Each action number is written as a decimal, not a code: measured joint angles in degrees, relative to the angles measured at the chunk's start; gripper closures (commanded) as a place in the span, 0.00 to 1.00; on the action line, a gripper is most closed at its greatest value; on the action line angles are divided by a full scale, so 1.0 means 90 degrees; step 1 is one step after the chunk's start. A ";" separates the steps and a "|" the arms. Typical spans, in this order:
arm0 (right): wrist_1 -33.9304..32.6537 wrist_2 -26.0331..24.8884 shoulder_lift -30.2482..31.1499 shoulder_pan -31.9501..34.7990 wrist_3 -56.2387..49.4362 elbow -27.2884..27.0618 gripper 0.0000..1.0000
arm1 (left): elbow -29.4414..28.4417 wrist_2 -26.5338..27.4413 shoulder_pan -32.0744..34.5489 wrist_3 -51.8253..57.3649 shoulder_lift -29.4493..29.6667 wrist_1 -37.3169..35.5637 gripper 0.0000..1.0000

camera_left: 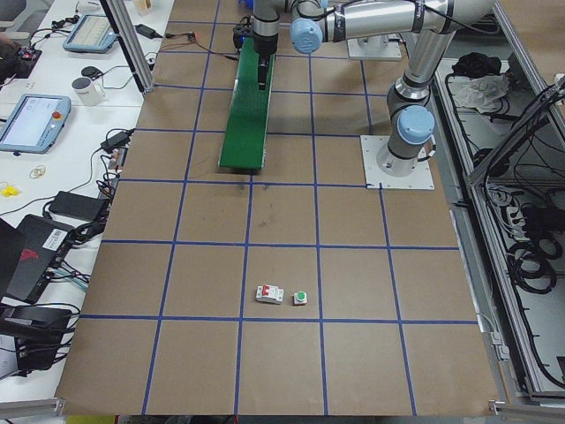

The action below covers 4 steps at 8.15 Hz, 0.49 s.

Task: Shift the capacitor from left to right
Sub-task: 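Lift the capacitor and place it into the blue bin with the right gripper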

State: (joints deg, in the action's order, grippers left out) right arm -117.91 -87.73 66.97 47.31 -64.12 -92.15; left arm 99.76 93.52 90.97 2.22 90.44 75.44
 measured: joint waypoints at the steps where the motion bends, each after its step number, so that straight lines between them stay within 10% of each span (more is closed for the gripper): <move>1: -0.0159 -0.0090 -0.0140 -0.0040 -0.0026 -0.0076 0.90 | 0.0000 0.0000 0.0000 -0.0015 0.0000 -0.0001 0.00; 2: -0.0250 -0.0141 -0.0209 -0.0064 -0.0037 -0.0171 0.10 | 0.0000 0.0000 0.0000 -0.0033 0.0000 0.0001 0.00; 4: -0.0348 -0.0156 -0.0238 -0.0077 -0.0042 -0.0269 0.00 | 0.0000 0.0004 0.0000 -0.0044 0.0000 0.0002 0.00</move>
State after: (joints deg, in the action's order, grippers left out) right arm -121.05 -89.13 64.83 46.62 -64.50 -94.57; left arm 99.76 93.55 90.97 1.83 90.44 75.46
